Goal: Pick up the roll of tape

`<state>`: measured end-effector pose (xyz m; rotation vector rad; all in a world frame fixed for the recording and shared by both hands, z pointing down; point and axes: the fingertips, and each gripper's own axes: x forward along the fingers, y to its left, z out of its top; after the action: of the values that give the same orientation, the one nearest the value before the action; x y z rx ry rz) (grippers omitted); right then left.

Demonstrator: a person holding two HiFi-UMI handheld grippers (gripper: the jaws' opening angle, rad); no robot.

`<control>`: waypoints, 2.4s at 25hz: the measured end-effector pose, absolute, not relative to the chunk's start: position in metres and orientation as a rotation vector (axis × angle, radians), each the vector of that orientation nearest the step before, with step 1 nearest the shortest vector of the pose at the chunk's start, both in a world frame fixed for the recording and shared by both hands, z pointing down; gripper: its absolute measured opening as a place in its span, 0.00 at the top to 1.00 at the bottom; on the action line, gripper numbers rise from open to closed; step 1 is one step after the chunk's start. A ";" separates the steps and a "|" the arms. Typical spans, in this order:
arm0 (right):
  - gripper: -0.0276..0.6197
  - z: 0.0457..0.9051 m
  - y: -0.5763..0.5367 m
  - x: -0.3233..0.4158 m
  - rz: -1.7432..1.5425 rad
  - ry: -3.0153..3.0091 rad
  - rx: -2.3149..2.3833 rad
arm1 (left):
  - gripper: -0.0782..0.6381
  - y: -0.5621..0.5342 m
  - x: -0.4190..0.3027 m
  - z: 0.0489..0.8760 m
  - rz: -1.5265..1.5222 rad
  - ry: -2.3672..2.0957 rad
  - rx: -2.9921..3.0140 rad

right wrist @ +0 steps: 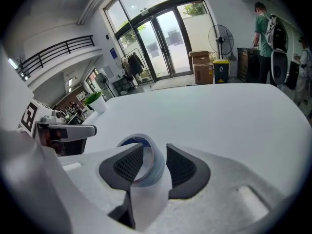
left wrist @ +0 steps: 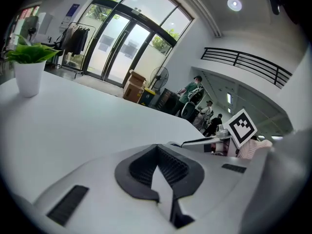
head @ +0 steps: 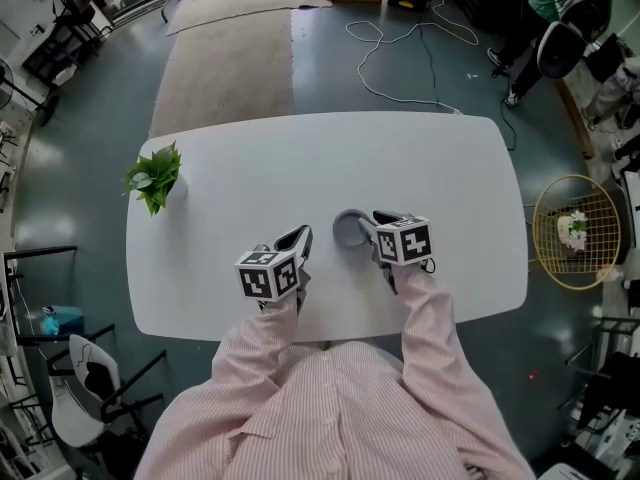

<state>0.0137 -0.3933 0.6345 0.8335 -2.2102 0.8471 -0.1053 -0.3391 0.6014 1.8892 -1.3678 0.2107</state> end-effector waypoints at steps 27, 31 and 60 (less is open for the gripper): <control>0.83 0.671 -0.394 0.011 0.789 -2.008 0.798 | 0.89 -0.346 -0.108 0.614 0.253 -1.356 1.893; 0.83 0.660 -0.398 0.013 0.779 -2.062 0.842 | 0.89 -0.347 -0.110 0.607 0.246 -1.385 1.902; 0.83 0.504 -0.404 0.012 0.625 -2.657 1.249 | 0.89 -0.350 -0.130 0.498 0.068 -1.600 2.131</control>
<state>0.0120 -0.4041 0.5045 1.2492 -2.6574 0.6252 -0.1303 -0.3497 0.4982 2.1306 -1.6001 0.0680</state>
